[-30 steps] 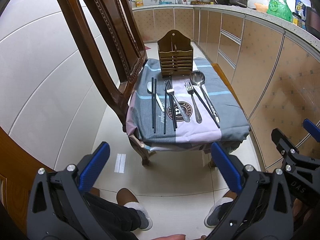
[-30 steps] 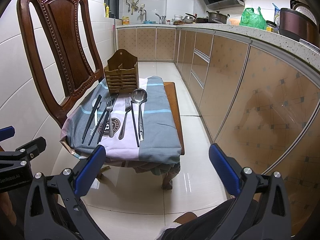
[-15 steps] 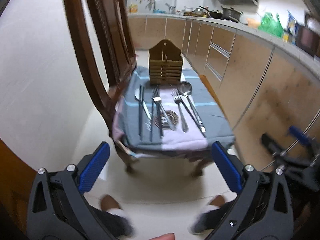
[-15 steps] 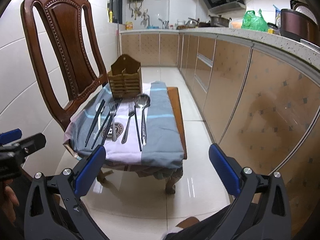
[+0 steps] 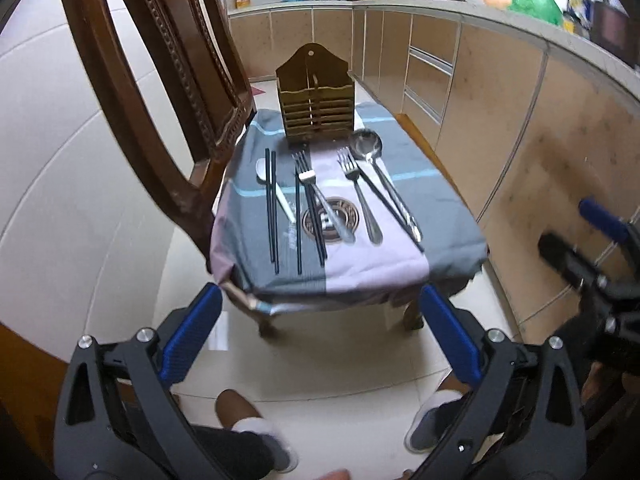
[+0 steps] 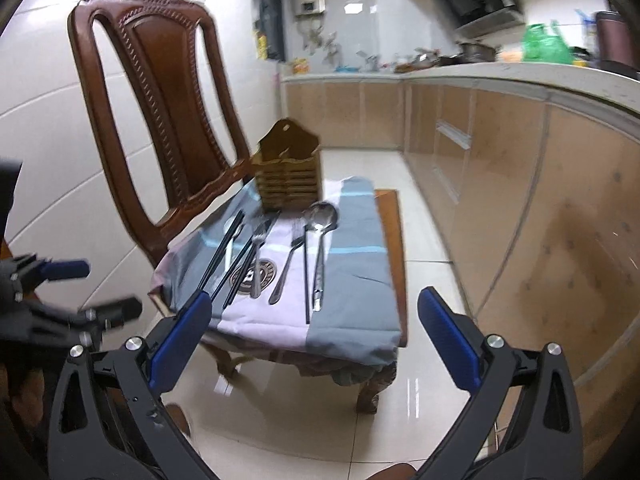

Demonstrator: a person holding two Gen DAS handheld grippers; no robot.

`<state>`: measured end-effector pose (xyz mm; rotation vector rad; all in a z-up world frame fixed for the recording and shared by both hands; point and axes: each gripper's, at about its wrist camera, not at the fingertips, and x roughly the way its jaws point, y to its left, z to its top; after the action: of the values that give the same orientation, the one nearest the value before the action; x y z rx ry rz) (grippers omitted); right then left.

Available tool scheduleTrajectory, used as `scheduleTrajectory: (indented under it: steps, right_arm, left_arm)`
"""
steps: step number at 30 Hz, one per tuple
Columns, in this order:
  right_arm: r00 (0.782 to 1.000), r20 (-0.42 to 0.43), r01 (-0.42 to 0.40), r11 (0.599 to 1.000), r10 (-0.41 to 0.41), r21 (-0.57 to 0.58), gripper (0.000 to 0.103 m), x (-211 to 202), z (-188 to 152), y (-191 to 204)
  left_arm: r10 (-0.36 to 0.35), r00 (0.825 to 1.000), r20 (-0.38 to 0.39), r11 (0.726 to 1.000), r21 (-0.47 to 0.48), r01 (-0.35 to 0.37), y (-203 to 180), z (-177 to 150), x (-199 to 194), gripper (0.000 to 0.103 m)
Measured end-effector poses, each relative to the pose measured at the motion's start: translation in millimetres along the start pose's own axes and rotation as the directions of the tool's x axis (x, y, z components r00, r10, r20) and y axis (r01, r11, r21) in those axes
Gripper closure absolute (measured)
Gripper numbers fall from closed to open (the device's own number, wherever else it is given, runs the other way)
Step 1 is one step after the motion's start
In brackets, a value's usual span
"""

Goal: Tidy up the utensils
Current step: 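Lower the left tool onto a silver fork and close it while the right tool approaches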

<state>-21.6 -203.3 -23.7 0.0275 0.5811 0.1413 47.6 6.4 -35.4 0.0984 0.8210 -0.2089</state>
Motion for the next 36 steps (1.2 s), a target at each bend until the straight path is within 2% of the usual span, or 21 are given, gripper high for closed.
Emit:
scheduleTrajectory:
  steps: [4, 7, 9, 11, 13, 15, 16, 17, 20, 25, 28, 36]
  right_arm:
    - [0.999, 0.002, -0.054, 0.998, 0.054, -0.012, 0.003, 27.6, 22.4, -13.3]
    - [0.994, 0.0, -0.11, 0.994, 0.11, -0.006, 0.003, 59.8, 47.2, -27.8]
    - [0.991, -0.022, -0.136, 0.991, 0.135, -0.018, 0.008, 82.2, 60.1, -31.5]
    - [0.984, -0.052, -0.17, 0.985, 0.168, -0.034, 0.017, 112.2, 74.4, -31.9]
    - [0.966, -0.101, -0.243, 0.969, 0.238, -0.037, 0.023, 150.0, 87.2, -31.2]
    - [0.948, -0.16, -0.285, 0.958, 0.276, -0.036, 0.03, 184.1, 93.2, -29.7]
    - [0.932, -0.196, -0.317, 0.948, 0.304, -0.038, 0.035, 208.0, 95.8, -29.1]
    - [0.924, -0.214, -0.331, 0.943, 0.316, -0.036, 0.042, 221.6, 95.9, -28.9]
    - [0.89, -0.283, -0.376, 0.926, 0.358, -0.011, 0.051, 270.9, 97.2, -29.1]
    - [0.827, -0.369, -0.433, 0.899, 0.425, 0.065, 0.06, 327.0, 88.6, -27.8]
    - [0.813, -0.397, -0.431, 0.899, 0.425, 0.081, 0.062, 343.5, 85.4, -27.2]
    - [0.794, -0.415, -0.429, 0.893, 0.444, 0.135, 0.064, 377.2, 87.7, -31.1]
  left_arm:
    - [-0.027, 0.998, 0.049, 0.999, 0.026, 0.025, 4.5, 30.4, 18.3, 0.008]
    - [-0.019, 0.996, 0.082, 1.0, 0.017, 0.018, 11.6, 60.4, 39.5, 0.012]
    - [-0.061, 0.994, 0.086, 0.998, -0.005, 0.061, 19.3, 80.3, 57.4, 0.014]
    - [-0.061, 0.996, 0.065, 0.998, -0.02, 0.063, 27.2, 102.2, 88.1, 0.02]
    - [-0.069, 0.997, 0.03, 0.997, -0.021, 0.07, 31.7, 117.5, 119.5, 0.035]
    - [-0.079, 0.996, -0.03, 0.997, -0.025, 0.078, 37.2, 129.3, 156.1, 0.051]
    - [-0.087, 0.995, -0.049, 0.996, -0.026, 0.086, 38.8, 132.5, 168.1, 0.055]
    - [-0.097, 0.993, -0.066, 0.995, -0.029, 0.095, 40.9, 134.9, 182.7, 0.056]
    - [-0.106, 0.99, -0.097, 0.994, -0.044, 0.103, 46.0, 135.7, 215.5, 0.056]
    - [-0.144, 0.975, -0.169, 0.989, -0.041, 0.139, 44.7, 138.8, 256.7, 0.056]
    - [-0.164, 0.965, -0.206, 0.986, -0.065, 0.154, 48.6, 139.3, 274.2, 0.061]
    - [-0.187, 0.956, -0.227, 0.981, -0.098, 0.168, 57.4, 145.8, 304.1, 0.063]
